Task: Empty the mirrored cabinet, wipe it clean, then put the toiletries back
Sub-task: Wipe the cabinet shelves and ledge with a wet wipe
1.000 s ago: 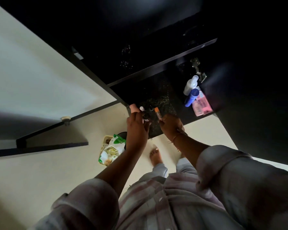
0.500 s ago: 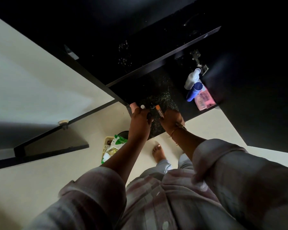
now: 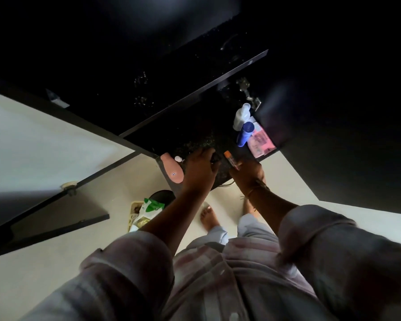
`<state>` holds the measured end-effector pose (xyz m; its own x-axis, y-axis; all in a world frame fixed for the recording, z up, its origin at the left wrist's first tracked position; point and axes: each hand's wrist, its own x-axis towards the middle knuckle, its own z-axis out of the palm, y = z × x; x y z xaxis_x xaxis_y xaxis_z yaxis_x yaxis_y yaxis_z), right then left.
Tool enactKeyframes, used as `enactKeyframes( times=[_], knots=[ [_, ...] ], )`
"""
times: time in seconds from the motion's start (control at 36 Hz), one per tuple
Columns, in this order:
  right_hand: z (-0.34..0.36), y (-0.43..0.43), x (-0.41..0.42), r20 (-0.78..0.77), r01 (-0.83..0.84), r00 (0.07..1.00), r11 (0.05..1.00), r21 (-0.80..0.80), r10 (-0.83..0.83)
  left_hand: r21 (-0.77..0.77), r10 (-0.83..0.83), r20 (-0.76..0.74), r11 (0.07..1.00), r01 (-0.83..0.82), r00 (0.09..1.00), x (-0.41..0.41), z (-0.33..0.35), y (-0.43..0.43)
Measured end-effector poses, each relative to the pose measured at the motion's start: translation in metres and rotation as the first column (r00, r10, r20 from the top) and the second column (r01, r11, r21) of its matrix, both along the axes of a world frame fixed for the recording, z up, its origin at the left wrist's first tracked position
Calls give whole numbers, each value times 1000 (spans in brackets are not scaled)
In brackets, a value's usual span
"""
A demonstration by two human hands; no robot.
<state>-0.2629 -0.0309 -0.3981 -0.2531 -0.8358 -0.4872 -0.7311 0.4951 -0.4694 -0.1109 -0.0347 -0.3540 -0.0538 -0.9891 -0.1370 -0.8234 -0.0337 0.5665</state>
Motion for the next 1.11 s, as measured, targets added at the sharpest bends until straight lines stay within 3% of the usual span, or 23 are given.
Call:
enactKeyframes(
  times=[0.11,0.22,0.39,0.69,1.11],
  knots=[
    [5,-9,-17,17,70,997,997,-36,-69,30,-21,-36,999,22,999,-21,0,-27],
    [2,-18,-29,-44,36,998,999,-9,-37,42,-15,-17,999,15,1000,-36,-7,-50],
    [4,-27,-33,52,65,997,997,-33,-64,50,-5,-6,999,5,1000,-54,-6,-74],
    [5,-37,-40,-93,-69,993,997,37,72,45,11,41,999,-12,999,-62,-7,-86],
    [10,-37,-49,-122,-175,977,984,-1,174,63,78,-16,995,-77,997,-67,-9,-79]
  ],
)
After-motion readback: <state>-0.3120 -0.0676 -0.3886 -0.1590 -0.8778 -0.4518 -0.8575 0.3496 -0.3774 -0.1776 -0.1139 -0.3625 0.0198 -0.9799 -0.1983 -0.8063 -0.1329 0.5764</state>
